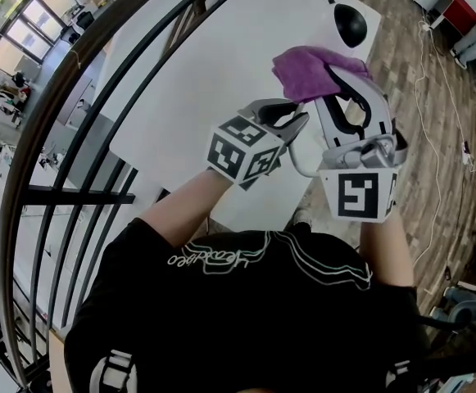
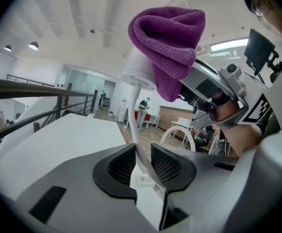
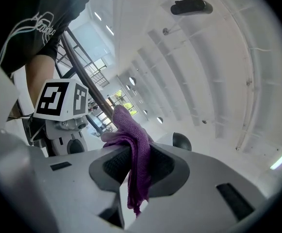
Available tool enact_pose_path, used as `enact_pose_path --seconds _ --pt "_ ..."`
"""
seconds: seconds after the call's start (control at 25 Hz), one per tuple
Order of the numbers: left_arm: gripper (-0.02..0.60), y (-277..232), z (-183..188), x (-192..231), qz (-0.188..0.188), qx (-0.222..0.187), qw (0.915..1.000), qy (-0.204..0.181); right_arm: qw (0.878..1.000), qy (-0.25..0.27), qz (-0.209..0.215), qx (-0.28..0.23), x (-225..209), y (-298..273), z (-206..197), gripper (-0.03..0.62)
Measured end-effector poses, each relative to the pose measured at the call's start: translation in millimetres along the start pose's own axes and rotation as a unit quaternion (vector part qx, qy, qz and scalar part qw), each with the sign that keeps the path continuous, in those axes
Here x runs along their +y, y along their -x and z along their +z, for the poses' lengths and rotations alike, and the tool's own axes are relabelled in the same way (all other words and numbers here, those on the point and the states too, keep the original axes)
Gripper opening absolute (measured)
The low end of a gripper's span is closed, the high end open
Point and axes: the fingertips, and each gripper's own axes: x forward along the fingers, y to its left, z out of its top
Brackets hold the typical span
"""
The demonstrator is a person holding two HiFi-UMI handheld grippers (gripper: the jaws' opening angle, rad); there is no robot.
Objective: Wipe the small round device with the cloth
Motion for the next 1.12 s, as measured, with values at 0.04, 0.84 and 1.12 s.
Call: enact_pose_path --seconds 0.04,0.84,1.12 --pt "0.094 0 0 0 0.000 -0.002 1.0000 0.001 1.000 -0.003 0.004 0.001 2 0 -1 0.072" --pt "0.101 22 10 -13 0.017 -0.053 0.9984 -0.012 0.980 -0.184 0.073 -0.011 21 44 -5 0.072" --pt "0.097 83 34 -55 0.093 -0.109 0.9878 -0.059 0.939 -0.327 0.079 -0.066 0 113 8 0.072"
